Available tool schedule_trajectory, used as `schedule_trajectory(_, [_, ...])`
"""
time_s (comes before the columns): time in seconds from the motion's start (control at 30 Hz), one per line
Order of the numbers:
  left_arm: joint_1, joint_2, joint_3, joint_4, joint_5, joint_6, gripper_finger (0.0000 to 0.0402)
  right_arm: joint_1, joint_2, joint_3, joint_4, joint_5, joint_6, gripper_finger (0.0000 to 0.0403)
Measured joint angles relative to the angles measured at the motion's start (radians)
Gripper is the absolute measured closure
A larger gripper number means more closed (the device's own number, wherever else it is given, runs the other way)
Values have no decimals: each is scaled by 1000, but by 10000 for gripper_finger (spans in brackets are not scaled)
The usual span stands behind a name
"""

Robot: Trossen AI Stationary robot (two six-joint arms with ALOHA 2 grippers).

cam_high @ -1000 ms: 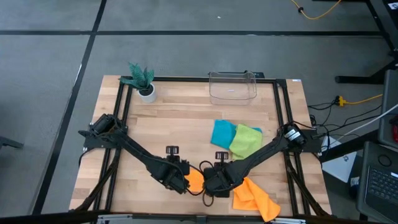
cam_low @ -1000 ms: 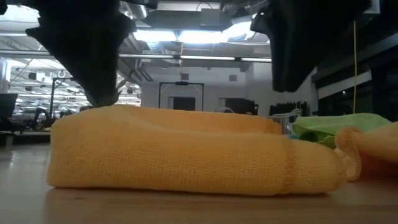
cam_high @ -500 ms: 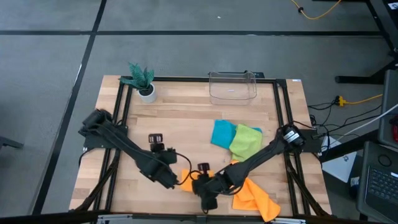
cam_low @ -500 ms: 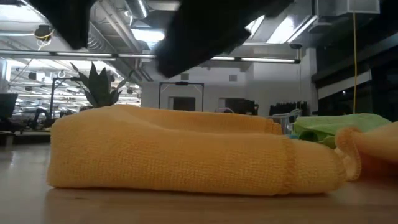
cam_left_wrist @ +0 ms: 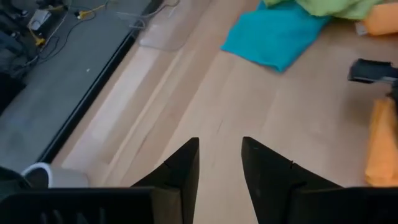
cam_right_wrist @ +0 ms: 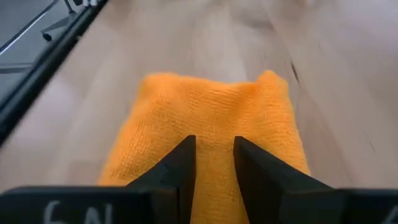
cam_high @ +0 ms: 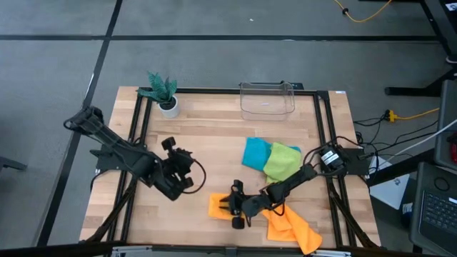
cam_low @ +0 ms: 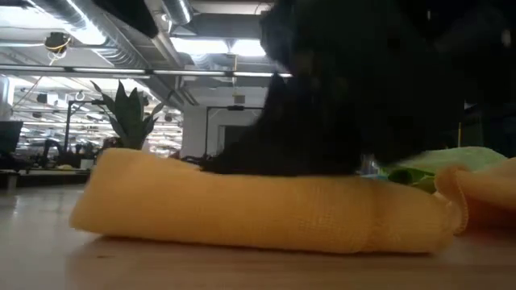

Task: Fold microfiber towels
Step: Fold the top orange microfiber towel

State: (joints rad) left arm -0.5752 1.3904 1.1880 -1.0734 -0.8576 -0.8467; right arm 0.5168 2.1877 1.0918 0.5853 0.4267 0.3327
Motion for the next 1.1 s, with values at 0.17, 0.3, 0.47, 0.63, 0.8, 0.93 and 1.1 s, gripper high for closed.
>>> schedule_trajectory(0.17, [28, -9, -92, 121, -22, 0, 289, -5, 49, -4, 31, 11, 4, 292])
schedule_trajectory(0.3, [34, -3, -124, 187, -57, 0, 289, -6, 49, 17, 11, 9, -15, 292])
schedule_trajectory(0.47, [28, -4, -127, 202, -76, -18, 289, -7, -59, 21, -98, -14, -80, 292])
schedule_trajectory(0.63, [10, -4, -127, 229, -81, -79, 289, -2, -231, 24, -266, -47, -128, 292])
schedule_trajectory(0.8, [11, -4, -127, 247, -108, -47, 289, 0, -301, 25, -284, -179, -113, 292])
schedule_trajectory(0.93, [23, -4, -127, 249, -108, -36, 289, 1, -298, 23, -310, -229, -102, 292])
schedule_trajectory(1.1, [38, -4, -127, 249, -101, -34, 289, 2, -296, 23, -453, -259, 17, 292])
